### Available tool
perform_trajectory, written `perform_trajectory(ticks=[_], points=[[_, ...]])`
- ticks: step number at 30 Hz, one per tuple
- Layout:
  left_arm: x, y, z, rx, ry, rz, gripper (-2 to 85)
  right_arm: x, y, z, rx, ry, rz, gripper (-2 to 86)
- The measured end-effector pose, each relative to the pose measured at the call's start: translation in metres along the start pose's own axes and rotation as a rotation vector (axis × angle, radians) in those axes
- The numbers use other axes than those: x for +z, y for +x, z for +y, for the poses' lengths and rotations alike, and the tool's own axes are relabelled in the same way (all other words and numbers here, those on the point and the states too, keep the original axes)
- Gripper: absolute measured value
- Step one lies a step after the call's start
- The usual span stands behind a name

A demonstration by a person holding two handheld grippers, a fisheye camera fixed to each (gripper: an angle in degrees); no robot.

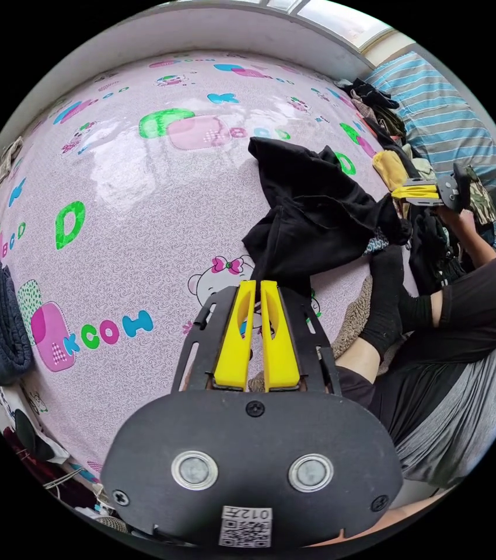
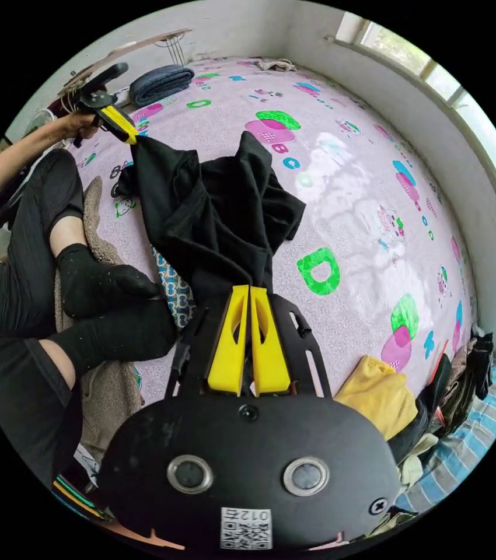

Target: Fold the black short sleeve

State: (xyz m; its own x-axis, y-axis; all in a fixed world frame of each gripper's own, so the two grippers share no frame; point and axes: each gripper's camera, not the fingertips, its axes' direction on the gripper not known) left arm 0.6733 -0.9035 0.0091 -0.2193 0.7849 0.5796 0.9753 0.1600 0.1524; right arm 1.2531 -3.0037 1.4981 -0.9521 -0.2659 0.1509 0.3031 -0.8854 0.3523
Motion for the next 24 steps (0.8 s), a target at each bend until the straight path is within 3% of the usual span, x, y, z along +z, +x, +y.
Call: perform_trajectory(ticks=[7,11,18,24], points=[[-0.059,0.044,-0.001,0.019,0.152,-0.098,0.0,-0.048,0.047,0.071,0.413,0.268,0.006,-0.8],[-0.069,0.079,-0.008,0.054,0.144,-0.095,-0.1,-0.001,0.056,0.115,0.612,0.258,-0.275,-0.9],[-0.010,0.120,-0.014,0.057,-0.072,-0.085,0.0,0.132,-0.001,0.158,0.697,0.147,-0.381,-0.9],[-0.007,0.151,-0.003,0.033,-0.024,-0.120,0.0,0.185,-0.063,0.167,0.635,0.160,-0.261,-0.9]])
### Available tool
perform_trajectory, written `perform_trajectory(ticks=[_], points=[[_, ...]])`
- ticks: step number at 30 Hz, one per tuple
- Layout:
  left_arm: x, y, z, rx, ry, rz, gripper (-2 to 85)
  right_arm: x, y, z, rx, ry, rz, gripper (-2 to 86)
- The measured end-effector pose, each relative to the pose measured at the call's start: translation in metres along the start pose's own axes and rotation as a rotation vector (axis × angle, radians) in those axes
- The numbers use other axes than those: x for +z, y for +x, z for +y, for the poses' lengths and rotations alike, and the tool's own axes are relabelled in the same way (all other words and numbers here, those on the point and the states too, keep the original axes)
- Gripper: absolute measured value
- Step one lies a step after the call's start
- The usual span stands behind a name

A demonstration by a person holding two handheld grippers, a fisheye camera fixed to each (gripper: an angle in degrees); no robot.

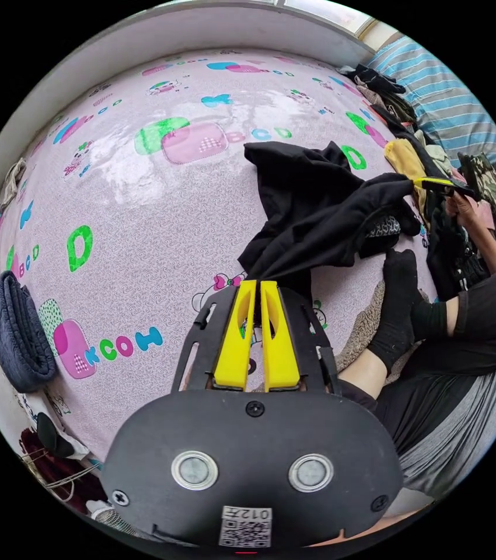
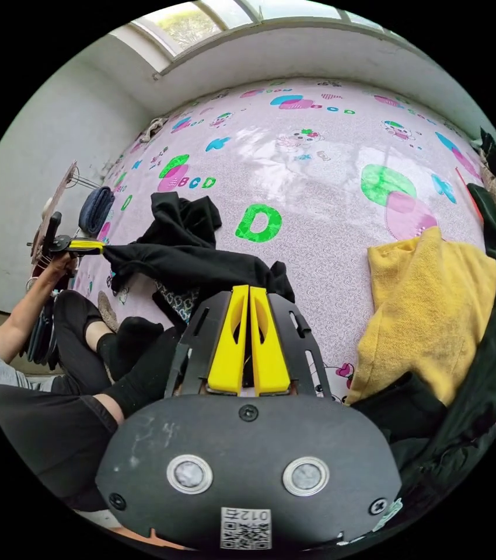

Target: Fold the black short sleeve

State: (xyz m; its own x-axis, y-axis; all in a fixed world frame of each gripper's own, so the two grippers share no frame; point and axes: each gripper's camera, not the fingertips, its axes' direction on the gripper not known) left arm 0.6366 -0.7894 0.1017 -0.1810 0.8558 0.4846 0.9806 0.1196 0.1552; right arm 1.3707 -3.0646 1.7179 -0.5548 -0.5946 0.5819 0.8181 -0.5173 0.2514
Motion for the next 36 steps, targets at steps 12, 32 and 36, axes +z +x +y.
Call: perform_trajectory(ticks=[12,32,36], points=[[-0.231,0.112,0.054,-0.023,0.598,-0.357,-0.1,-0.079,-0.119,0.073,-0.160,0.543,0.133,-0.8],[-0.498,0.334,0.232,0.079,0.878,-0.901,-0.1,-0.225,-0.307,0.255,-0.377,1.108,0.163,-0.9],[-0.510,0.349,0.266,0.073,0.939,-0.937,-0.1,-0.248,-0.326,0.272,-0.393,1.188,0.144,-0.9]])
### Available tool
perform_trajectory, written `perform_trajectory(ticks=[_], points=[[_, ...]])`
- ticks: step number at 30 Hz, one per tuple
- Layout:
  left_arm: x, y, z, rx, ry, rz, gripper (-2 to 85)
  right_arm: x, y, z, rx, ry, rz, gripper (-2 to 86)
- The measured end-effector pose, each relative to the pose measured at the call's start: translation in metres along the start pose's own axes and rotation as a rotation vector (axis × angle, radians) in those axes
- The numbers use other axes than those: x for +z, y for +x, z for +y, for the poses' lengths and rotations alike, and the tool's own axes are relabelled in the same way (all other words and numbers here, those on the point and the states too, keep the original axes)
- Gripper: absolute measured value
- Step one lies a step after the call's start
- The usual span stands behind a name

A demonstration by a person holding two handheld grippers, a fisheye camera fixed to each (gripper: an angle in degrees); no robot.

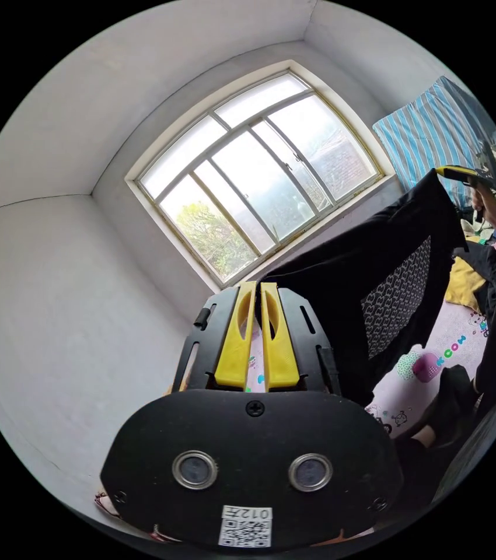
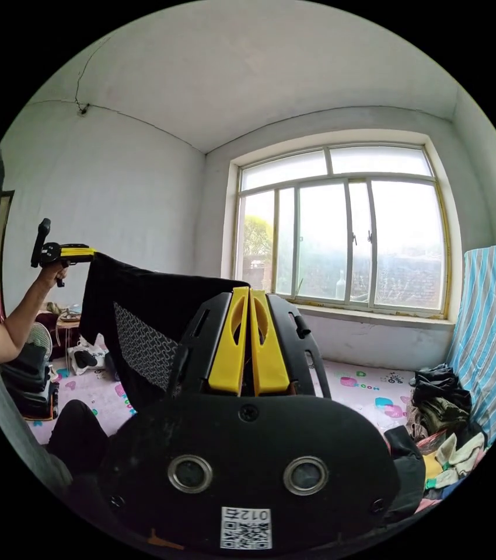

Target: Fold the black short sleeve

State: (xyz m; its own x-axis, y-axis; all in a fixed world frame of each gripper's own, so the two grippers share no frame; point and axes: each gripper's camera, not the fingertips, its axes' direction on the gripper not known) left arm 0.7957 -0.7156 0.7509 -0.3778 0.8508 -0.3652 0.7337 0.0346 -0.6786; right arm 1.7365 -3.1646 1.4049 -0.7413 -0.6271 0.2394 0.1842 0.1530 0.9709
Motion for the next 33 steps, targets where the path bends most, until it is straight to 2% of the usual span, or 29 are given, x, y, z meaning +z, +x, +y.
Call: perform_trajectory(ticks=[6,10,13,16,20,22,23,25,27,29,31,33], points=[[0.008,-0.004,0.025,-0.054,0.029,-0.004,-0.1,0.006,-0.012,-0.030,-0.020,0.034,0.030,-0.9],[0.056,0.003,0.041,-0.038,-0.008,0.032,-0.1,0.057,0.002,-0.047,-0.044,-0.067,0.057,-0.9],[0.137,0.004,0.048,-0.021,-0.098,0.108,-0.1,0.124,0.032,-0.060,-0.027,-0.178,0.052,-0.9],[0.254,-0.001,0.056,-0.066,-0.205,0.251,0.0,0.217,0.071,-0.068,-0.007,-0.316,0.067,-0.9],[0.454,0.012,0.071,-0.095,-0.410,0.370,0.5,0.379,0.150,-0.068,0.127,-0.504,0.098,-0.8],[0.545,0.022,0.083,-0.158,-0.525,0.393,1.0,0.448,0.187,-0.063,0.230,-0.589,0.110,-0.6],[0.599,0.026,0.096,-0.234,-0.614,0.391,1.6,0.479,0.207,-0.063,0.293,-0.602,0.189,-0.5],[0.659,0.027,0.118,-0.371,-0.709,0.375,2.2,0.510,0.227,-0.067,0.320,-0.627,0.252,-0.1],[0.701,0.026,0.149,-0.483,-0.673,0.416,2.7,0.530,0.248,-0.067,0.338,-0.705,0.217,1.1],[0.725,0.032,0.181,-0.498,-0.685,0.490,2.8,0.536,0.275,-0.058,0.326,-0.838,0.122,2.5],[0.746,0.044,0.223,-0.472,-0.755,0.578,2.9,0.522,0.290,-0.043,0.324,-0.947,0.054,2.8],[0.758,0.068,0.291,-0.438,-0.879,0.741,3.0,0.497,0.300,-0.021,0.330,-1.096,-0.020,3.4]])
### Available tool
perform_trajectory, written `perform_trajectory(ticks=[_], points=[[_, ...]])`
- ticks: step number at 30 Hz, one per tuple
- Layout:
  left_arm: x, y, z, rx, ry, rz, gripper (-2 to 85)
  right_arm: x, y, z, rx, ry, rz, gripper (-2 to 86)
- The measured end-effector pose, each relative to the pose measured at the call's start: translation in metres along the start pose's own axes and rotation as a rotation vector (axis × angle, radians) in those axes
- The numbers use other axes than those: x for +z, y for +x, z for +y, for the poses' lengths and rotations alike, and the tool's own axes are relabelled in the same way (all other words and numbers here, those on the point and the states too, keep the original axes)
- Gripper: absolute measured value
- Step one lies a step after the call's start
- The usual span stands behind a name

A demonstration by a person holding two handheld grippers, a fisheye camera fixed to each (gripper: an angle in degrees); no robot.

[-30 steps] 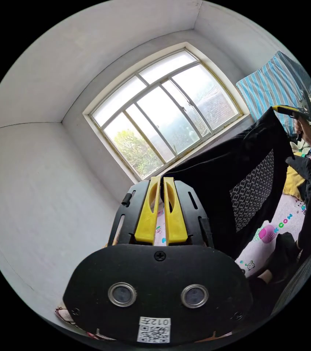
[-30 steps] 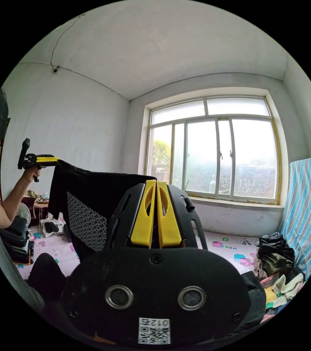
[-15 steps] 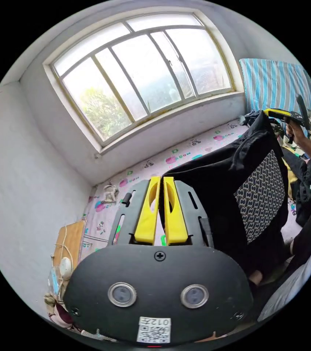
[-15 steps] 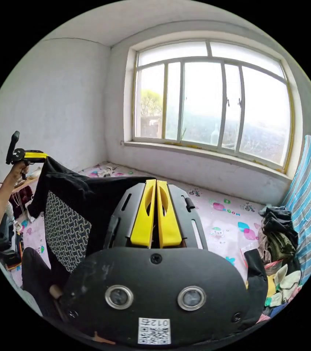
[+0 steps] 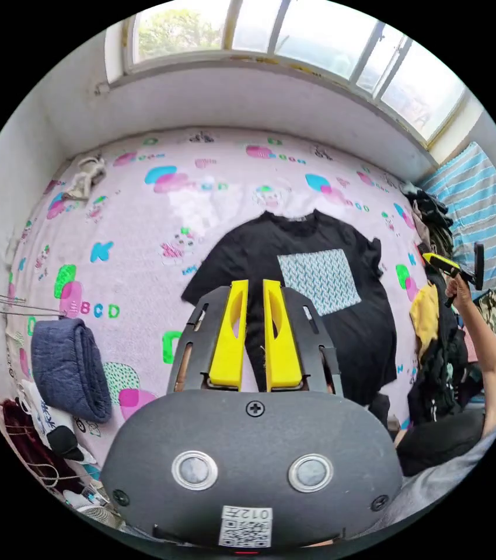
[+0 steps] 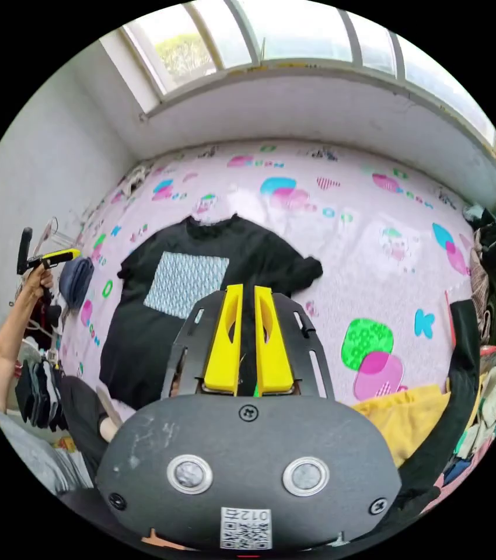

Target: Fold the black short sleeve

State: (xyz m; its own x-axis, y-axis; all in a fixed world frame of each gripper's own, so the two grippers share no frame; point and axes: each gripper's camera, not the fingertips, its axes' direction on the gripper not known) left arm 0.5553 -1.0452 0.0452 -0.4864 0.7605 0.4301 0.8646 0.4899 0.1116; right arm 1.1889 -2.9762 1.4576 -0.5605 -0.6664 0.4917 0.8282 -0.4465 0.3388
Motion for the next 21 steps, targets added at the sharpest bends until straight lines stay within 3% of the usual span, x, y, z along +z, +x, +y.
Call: perform_trajectory(ticks=[2,5,8,13,21], points=[[0.046,-0.022,0.035,0.003,-0.148,0.108,3.2,0.002,0.021,0.058,0.016,-0.181,-0.040,4.5],[0.103,-0.050,0.100,-0.003,-0.341,0.285,3.7,-0.013,0.041,0.131,0.120,-0.304,-0.104,5.5],[0.137,-0.067,0.151,0.017,-0.455,0.315,4.2,-0.042,0.060,0.174,0.265,-0.318,-0.218,6.7],[0.171,-0.090,0.180,0.043,-0.549,0.352,5.5,-0.088,0.063,0.171,0.331,-0.309,-0.222,8.8],[0.218,-0.118,0.182,0.105,-0.651,0.322,7.2,-0.147,0.042,0.106,0.226,-0.360,-0.083,8.0]])
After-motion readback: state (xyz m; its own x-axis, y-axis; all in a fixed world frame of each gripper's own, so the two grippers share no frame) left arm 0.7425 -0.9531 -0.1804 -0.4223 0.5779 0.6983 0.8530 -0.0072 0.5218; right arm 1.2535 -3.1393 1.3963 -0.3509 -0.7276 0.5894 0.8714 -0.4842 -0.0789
